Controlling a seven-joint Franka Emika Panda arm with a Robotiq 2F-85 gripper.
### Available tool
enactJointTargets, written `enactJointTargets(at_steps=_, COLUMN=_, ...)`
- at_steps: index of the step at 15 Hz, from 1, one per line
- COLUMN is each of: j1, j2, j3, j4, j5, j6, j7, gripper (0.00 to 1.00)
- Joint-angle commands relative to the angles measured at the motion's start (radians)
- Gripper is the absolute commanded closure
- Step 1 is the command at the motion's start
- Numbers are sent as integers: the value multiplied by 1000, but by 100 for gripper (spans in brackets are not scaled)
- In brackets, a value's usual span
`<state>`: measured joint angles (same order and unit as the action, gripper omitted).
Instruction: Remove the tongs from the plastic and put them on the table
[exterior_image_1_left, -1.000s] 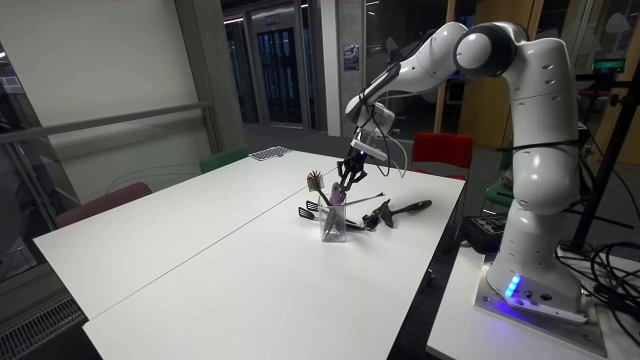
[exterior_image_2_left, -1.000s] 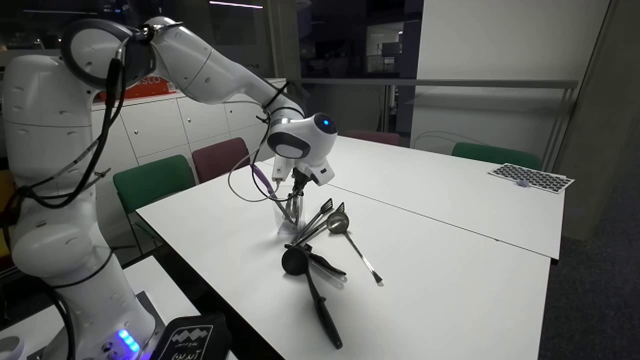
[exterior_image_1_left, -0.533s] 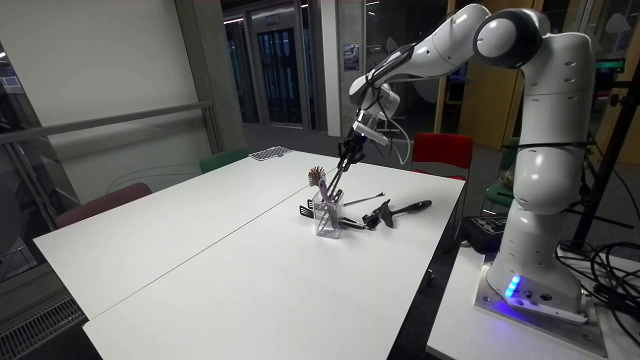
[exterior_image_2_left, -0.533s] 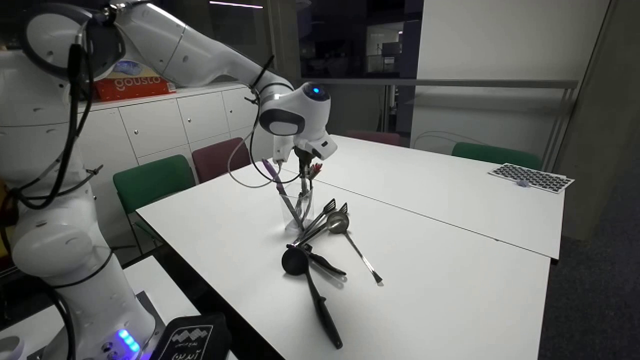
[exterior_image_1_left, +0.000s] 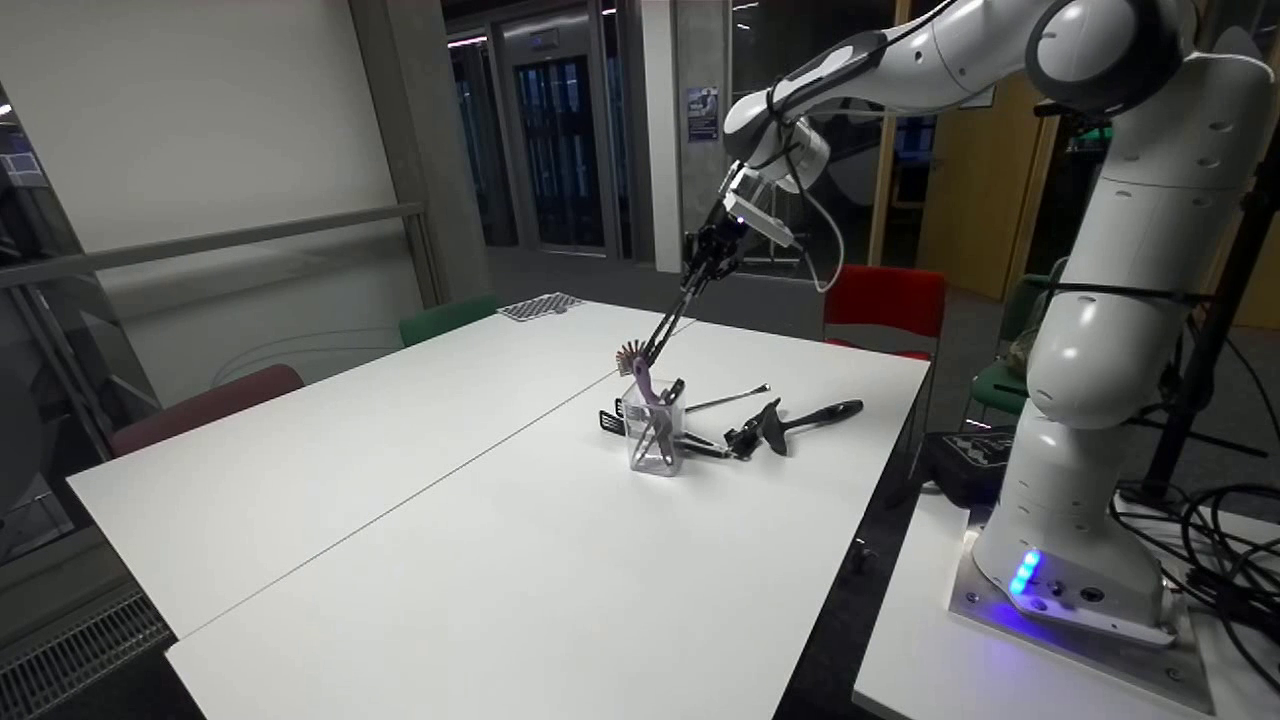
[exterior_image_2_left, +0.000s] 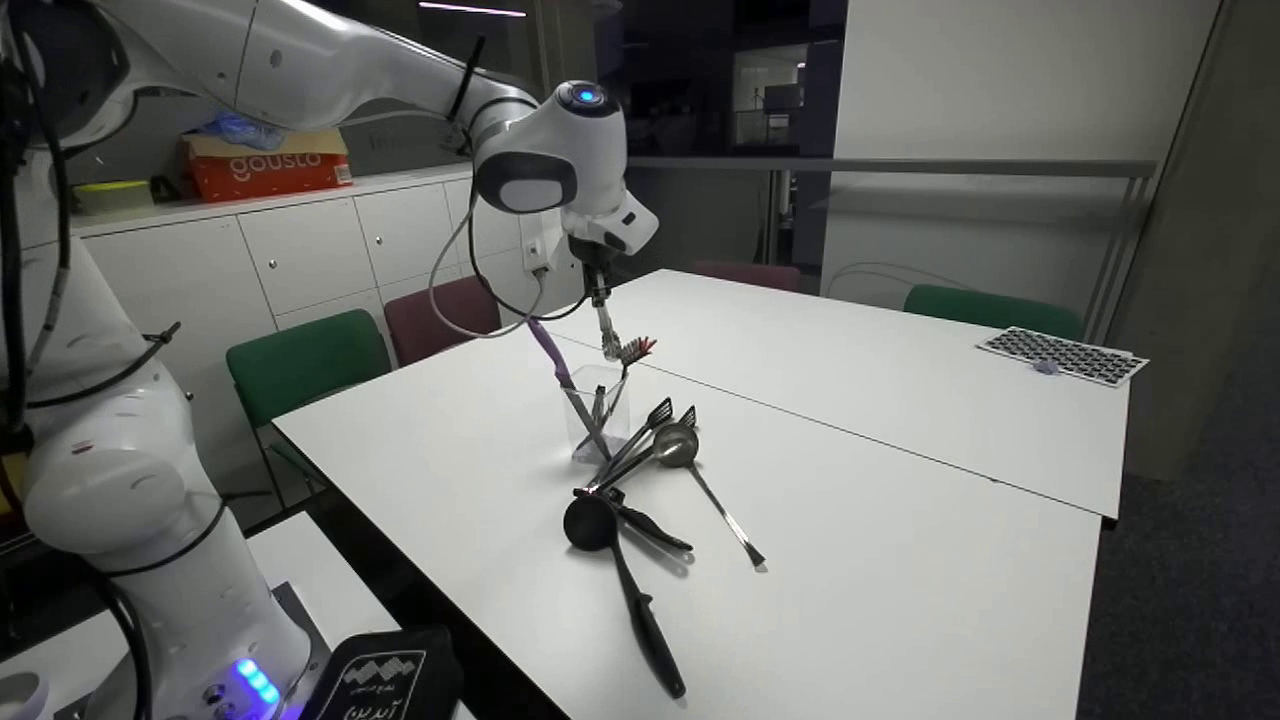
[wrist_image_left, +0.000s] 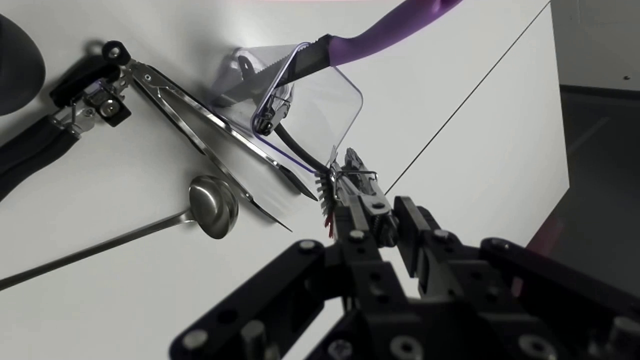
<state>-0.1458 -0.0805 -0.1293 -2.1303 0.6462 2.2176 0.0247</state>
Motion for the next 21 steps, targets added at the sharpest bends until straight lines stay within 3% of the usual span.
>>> enactJointTargets(at_steps=1, j1=-8, j2=-87, j3=-16, j4=-74, j5=-33, j6=53, j7=29, gripper=95)
enactJointTargets(at_steps=5, j1=-39, j2=-127, j3=-48, j4=-154, j5=-103, j6=112, j7=103, gripper=95)
enactJointTargets(at_steps=10, j1=-79, j2=-98, j3=-103, j4=-204, j5=-111, j6=133, j7=152, gripper=95)
enactJointTargets(at_steps=16, j1=-141, j2=76, j3=-118, j4=-206, j5=-374, j6=386, j7=421, gripper=95)
enactJointTargets(at_steps=21, j1=-136, j2=190, j3=-208, j4=-160, j5=-736, j6=460, j7=800, gripper=95)
